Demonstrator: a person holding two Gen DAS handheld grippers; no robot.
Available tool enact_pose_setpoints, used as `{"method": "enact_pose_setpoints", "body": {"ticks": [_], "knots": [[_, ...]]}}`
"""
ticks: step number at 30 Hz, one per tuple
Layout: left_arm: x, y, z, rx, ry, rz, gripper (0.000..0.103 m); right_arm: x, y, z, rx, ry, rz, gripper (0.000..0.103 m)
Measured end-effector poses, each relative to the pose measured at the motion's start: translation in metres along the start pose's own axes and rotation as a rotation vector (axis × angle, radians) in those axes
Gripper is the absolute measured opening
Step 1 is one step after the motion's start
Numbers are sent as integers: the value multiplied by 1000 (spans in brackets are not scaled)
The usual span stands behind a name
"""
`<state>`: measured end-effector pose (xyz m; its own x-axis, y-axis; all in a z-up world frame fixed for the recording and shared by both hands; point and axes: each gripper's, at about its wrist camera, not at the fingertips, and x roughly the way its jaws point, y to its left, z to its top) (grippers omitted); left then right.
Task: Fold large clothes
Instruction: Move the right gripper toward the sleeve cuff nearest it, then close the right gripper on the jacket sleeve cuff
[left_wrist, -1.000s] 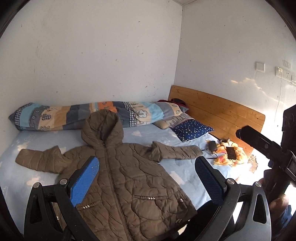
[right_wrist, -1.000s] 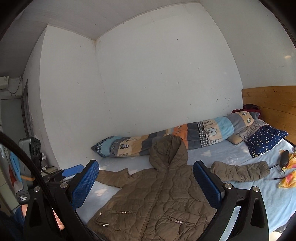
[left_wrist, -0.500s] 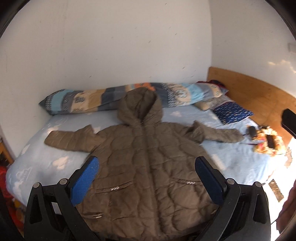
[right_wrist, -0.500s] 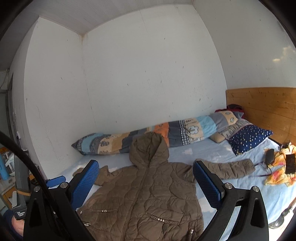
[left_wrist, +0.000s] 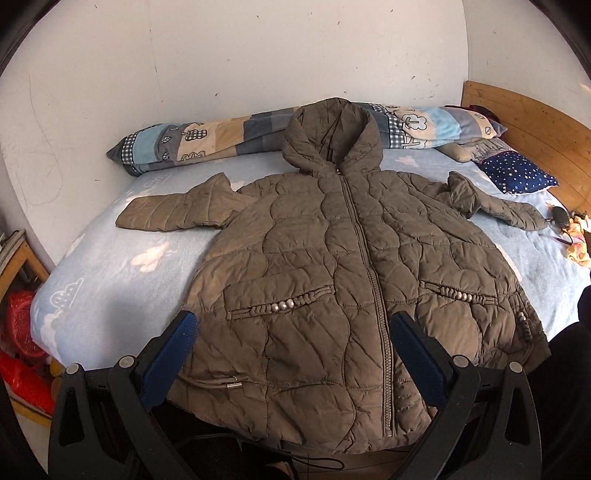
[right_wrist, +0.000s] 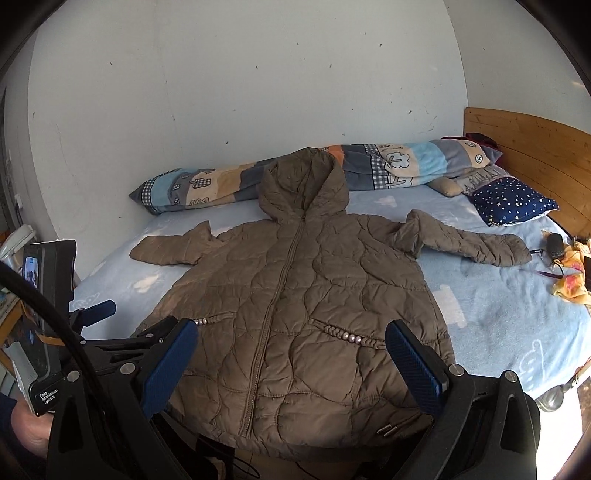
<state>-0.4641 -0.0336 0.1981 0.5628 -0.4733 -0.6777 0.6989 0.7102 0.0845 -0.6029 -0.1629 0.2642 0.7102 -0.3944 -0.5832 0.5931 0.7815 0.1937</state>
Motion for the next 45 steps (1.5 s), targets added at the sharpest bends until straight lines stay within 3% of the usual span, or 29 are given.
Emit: {"method": "enact_pose_setpoints", "body": {"ticks": [25,29,34,40,45], "knots": [[14,3,-5,10,39,-33,103,11,-16,3,66,59,-8,103],[20,7,1,6,17,-50,103,11,-28,7,85,67,-26,103],[46,25,34,-19,-3,-29,103,11,-77,35,154,31,-97,103],[90,42,96,-45,-79,45,103,19,-168,76,300,-50,-227,103],[134,49,131,-79,-130,14,103,29,-256,105,477,-112,-293,103]]}}
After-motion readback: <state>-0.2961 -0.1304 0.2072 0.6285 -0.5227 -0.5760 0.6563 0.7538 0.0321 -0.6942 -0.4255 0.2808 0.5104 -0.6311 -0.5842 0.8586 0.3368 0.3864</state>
